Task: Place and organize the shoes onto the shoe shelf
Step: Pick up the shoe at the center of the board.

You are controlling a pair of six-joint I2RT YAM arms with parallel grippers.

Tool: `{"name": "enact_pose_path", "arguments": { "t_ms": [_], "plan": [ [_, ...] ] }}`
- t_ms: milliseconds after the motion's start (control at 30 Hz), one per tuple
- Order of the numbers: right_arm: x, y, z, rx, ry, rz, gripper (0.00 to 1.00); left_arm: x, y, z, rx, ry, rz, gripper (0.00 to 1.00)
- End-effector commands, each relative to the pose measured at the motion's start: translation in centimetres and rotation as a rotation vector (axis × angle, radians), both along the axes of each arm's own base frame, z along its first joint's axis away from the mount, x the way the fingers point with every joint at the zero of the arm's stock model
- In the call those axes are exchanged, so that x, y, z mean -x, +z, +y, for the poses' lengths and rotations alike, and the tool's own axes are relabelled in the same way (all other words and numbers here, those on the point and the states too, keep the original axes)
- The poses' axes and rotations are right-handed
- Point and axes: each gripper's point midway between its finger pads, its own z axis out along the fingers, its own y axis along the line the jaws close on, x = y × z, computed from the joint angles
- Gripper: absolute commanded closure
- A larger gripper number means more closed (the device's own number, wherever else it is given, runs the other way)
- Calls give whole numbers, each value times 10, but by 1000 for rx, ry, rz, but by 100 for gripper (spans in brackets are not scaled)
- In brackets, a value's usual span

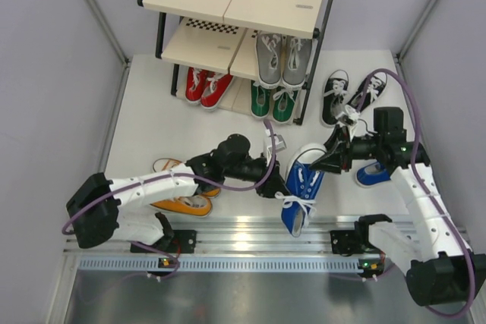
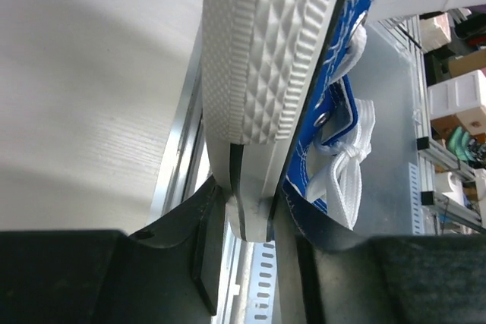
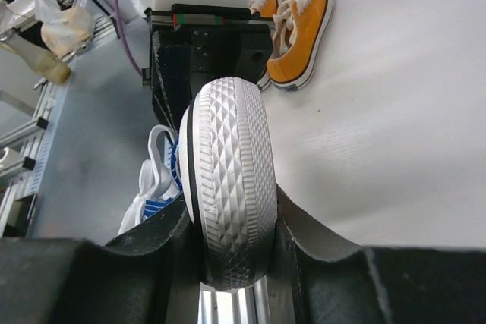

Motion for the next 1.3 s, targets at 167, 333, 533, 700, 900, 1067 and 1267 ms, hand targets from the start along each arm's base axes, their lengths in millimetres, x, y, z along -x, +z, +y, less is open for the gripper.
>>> {"name": "enact_pose_path", "arguments": {
  "t_ms": [167, 333, 533, 700, 900, 1067, 1267],
  "plan": [
    [-22, 26, -16, -70, -132, -31, 100, -47, 75, 37, 187, 375, -213, 20],
    [-59, 22, -38, -78, -313, 66, 100, -41, 74, 65, 206, 448, -218, 15],
    [-92, 16, -54, -107, -438, 197, 100, -34, 39, 58, 129, 443, -163, 11],
    [-101, 9, -62, -124, -481, 270, 100, -25, 27, 38, 88, 412, -172, 11],
    [-102, 7, -65, -142, -500, 284, 100, -27, 30, 25, 186, 447, -114, 10],
    [-102, 7, -65, -154, -494, 304, 100, -28, 23, 16, 215, 452, -57, 9],
    [-100, 9, -65, -172, -481, 314, 100, -24, 9, 9, 178, 406, -65, 7]
  ]
}}
